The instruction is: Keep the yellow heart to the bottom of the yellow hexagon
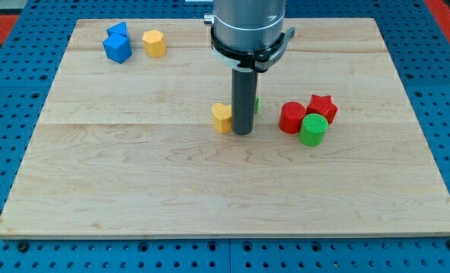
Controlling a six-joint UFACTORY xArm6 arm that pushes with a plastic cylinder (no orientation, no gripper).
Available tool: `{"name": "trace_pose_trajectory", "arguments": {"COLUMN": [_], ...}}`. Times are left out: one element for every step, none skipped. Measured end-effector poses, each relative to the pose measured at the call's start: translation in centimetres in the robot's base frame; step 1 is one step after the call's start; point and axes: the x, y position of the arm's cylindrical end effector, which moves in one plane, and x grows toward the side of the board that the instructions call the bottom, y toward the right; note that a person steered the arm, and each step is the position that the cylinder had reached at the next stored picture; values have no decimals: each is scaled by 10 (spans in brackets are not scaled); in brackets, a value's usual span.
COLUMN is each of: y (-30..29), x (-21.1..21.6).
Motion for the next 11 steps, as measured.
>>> {"name": "trace_pose_trajectory", "arguments": {"y": [-11,-25,-38,-44,-43,-63,-88,-59,-59,-112,-156], "x": [0,0,0,3,-1,-31,-66,-67,-83,-105,-140]}}
